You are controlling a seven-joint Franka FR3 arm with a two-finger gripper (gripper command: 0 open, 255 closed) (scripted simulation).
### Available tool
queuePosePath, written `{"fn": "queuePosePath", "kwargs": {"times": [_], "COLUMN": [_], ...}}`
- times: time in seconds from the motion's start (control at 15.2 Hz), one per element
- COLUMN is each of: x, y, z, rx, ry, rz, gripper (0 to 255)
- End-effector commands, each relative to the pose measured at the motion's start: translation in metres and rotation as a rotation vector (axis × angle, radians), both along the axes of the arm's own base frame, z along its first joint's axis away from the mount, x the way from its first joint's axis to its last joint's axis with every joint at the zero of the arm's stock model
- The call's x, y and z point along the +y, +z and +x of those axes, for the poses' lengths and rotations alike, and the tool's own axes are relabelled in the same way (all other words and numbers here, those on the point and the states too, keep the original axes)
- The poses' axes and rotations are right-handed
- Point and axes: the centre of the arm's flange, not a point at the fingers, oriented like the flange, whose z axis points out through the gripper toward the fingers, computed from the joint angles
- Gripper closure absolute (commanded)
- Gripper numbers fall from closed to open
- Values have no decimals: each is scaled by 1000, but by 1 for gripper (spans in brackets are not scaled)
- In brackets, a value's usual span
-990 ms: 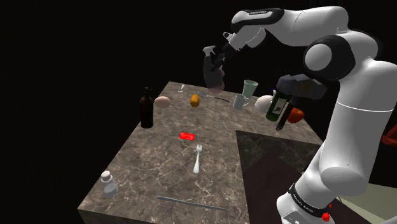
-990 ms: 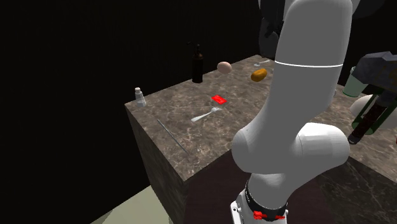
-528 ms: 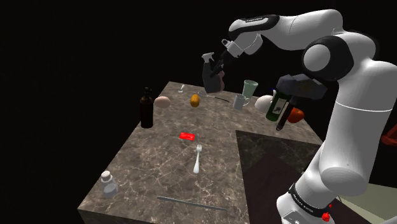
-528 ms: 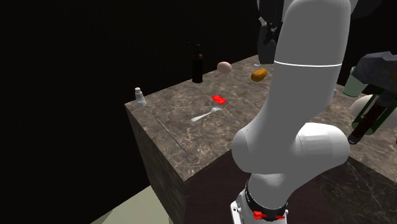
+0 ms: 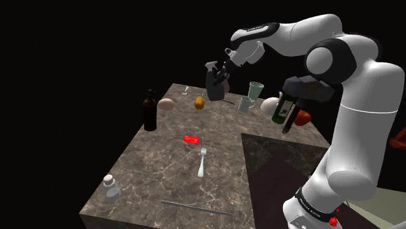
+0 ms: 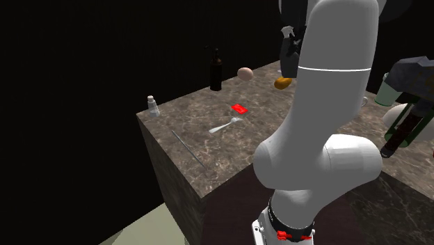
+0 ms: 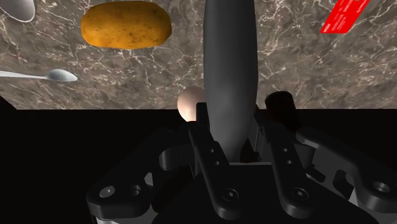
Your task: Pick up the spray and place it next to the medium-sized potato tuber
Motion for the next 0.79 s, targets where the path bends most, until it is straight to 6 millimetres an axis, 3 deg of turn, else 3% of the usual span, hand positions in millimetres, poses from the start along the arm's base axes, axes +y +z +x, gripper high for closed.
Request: {"fn": "queuePosePath", "kwargs": {"times": [0.0,0.73], "x": [0,0], "y": [-11,-69], "z": [0,0], "rx": [-1,-1], "ry": [0,0], "rz": [0,0], "gripper": [255,255]}}
